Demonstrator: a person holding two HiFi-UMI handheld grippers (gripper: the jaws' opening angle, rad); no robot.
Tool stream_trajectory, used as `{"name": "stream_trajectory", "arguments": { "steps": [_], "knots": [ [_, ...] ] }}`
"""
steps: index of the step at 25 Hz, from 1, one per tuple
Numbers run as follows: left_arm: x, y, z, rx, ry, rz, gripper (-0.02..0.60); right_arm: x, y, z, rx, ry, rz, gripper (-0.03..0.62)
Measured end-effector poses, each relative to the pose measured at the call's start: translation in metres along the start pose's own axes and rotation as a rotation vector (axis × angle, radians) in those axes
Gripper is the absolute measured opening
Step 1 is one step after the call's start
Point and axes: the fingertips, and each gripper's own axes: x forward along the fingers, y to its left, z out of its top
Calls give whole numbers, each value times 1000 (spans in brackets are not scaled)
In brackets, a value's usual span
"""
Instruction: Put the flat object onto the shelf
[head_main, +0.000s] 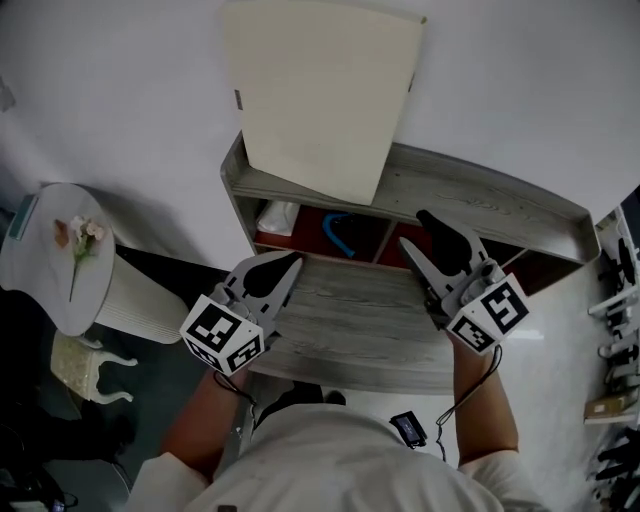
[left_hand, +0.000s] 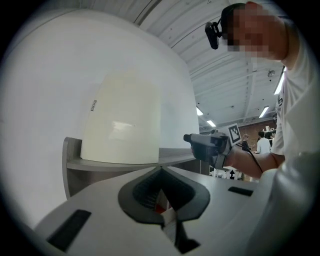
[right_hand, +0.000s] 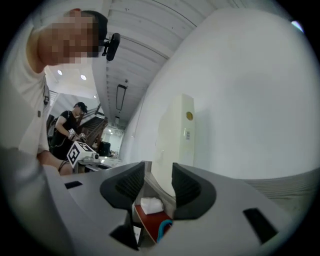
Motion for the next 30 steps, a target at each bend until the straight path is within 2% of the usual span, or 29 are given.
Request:
{"name": "stream_trajectory", "arguments": {
  "steps": [4,13,19,23,30],
  "knots": [
    [-9,-26,-9,-5,-10,-1,12,-30,18,-17,-5,-8,-80,120],
    [-23,-62,-28,7,-26,48,12,-77,52,-81,73,54,-192,41],
    [-38,-65,-47,-19,-9,95,12,-89,67,-108,92,106,-198,20],
    [-50,-61,-55,-6,13,115,12,-87,79,-115,73,117,-186,20],
    [-74,-53,-61,-2,24,88,12,-77,112,-117,69,125,-190,20]
  ]
}}
